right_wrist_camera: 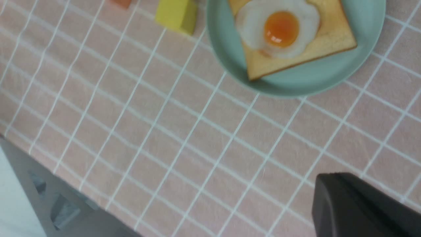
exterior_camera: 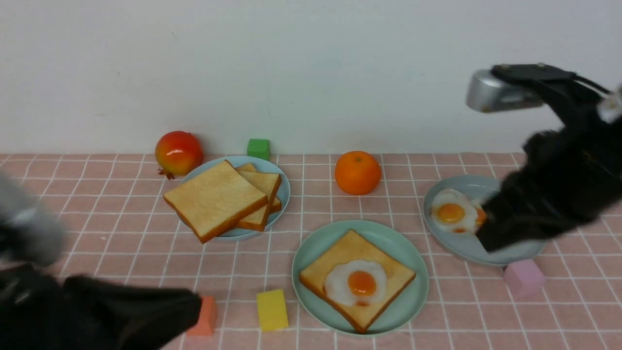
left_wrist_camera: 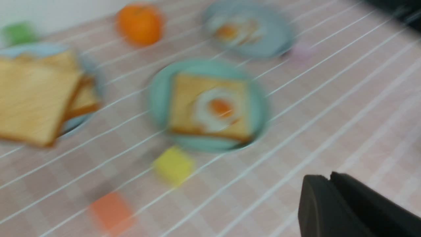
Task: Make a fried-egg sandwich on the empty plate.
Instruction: Use the left arm to grab a slice of bread
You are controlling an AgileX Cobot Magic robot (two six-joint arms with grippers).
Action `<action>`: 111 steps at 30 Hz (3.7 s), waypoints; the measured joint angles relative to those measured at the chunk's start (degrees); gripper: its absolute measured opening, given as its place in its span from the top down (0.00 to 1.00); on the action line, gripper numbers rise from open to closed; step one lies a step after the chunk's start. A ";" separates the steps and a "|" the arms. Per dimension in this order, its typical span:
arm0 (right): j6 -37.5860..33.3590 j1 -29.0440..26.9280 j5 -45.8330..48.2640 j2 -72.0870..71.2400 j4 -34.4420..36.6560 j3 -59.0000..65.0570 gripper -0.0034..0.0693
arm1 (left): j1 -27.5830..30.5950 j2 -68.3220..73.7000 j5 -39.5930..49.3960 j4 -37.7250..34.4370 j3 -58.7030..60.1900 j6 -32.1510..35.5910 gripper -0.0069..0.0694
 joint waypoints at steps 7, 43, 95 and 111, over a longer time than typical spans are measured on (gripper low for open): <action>5.13 8.81 -0.27 -15.16 -6.42 5.63 0.95 | 6.97 20.09 5.68 13.15 -10.76 -8.05 0.88; 5.23 10.44 -1.68 -27.57 -2.80 14.98 0.95 | 22.19 63.52 -5.29 41.15 -24.05 -9.80 0.32; 5.15 10.44 -1.44 -27.57 -0.56 14.98 0.94 | 22.19 68.63 -3.97 56.50 -24.79 -23.69 0.68; 5.15 10.44 -1.43 -27.57 0.00 14.98 0.93 | 22.19 66.11 -2.48 53.91 -24.79 -23.74 0.77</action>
